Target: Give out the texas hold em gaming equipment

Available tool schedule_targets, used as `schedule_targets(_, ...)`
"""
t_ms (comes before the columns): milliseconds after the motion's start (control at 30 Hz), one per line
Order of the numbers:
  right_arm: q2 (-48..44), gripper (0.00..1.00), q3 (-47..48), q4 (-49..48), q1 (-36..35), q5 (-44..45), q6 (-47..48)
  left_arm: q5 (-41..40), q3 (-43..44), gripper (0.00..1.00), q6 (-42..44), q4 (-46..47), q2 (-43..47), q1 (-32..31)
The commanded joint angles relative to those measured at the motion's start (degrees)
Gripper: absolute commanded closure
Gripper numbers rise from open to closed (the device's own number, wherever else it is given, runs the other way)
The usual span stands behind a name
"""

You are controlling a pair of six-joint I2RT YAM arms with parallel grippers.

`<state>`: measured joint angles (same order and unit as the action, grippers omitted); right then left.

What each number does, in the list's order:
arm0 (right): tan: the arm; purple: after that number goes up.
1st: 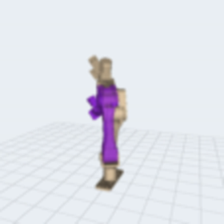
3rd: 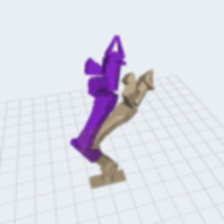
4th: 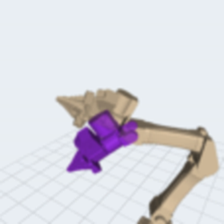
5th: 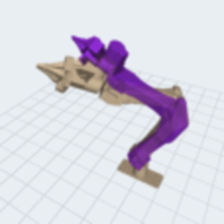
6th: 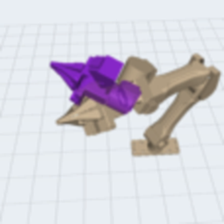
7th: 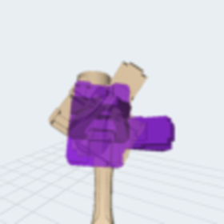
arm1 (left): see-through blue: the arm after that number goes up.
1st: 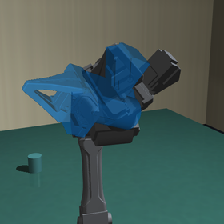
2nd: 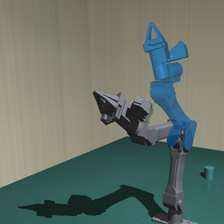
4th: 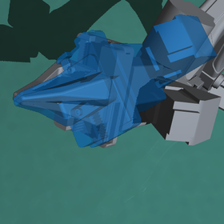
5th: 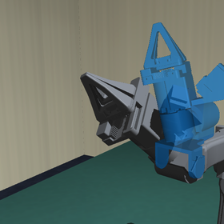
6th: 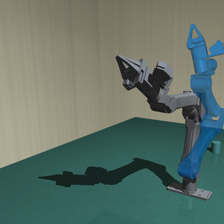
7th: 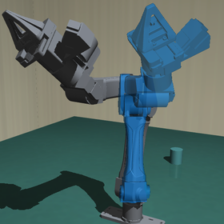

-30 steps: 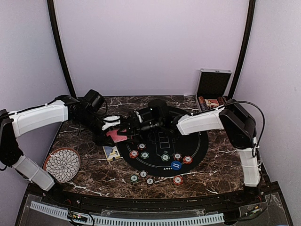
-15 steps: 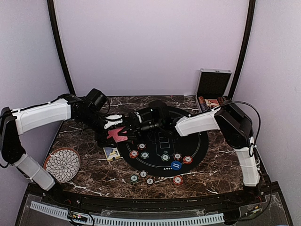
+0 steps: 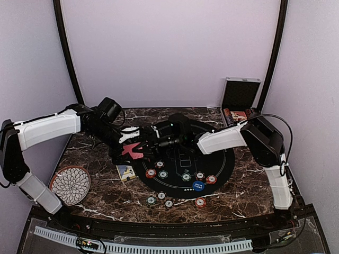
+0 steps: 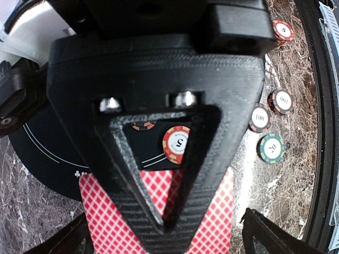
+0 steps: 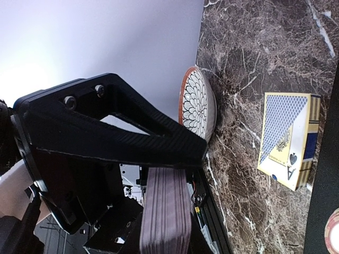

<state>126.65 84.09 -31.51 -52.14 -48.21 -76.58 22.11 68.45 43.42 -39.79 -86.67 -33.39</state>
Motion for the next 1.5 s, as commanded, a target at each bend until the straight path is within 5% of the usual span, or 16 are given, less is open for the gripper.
schedule_targets(0,-0.5,0.99,-0.4,-5.4,-0.5,-1.2,-0.8,1.6,0.3,0.02,1.1,0.4,-0.5,-0.4)
schedule_targets(400,0.0,0.94,-1.5,-5.1,-0.4,-0.7,-0.7,-0.5,-0.8,0.44,0.4,3.7,0.3,-0.4)
schedule_targets(600,0.6,0.7,-0.9,-5.0,-0.3,-0.5,-1.1,-0.6,-0.7,0.66,0.7,3.4,0.3,-0.5)
schedule_targets(800,2.2,0.54,1.5,-4.9,-0.5,-0.7,-1.8,-0.9,-0.2,0.7,1.0,2.0,-0.7,-0.9)
schedule_targets(1233,2.8,0.86,0.1,-0.8,0.0,1.1,0.2,-0.8,1.8,0.75,0.9,-0.5,-0.4,-1.1)
schedule_targets(1333,2.4,0.95,-0.8,-1.6,0.3,1.1,0.0,-0.6,1.8,0.61,0.9,-0.9,0.1,-1.1)
schedule_targets(1467,1.8,1.0,-0.1,-3.2,0.2,0.0,-0.2,-0.5,0.5,0.08,1.1,-0.9,0.2,-1.1)
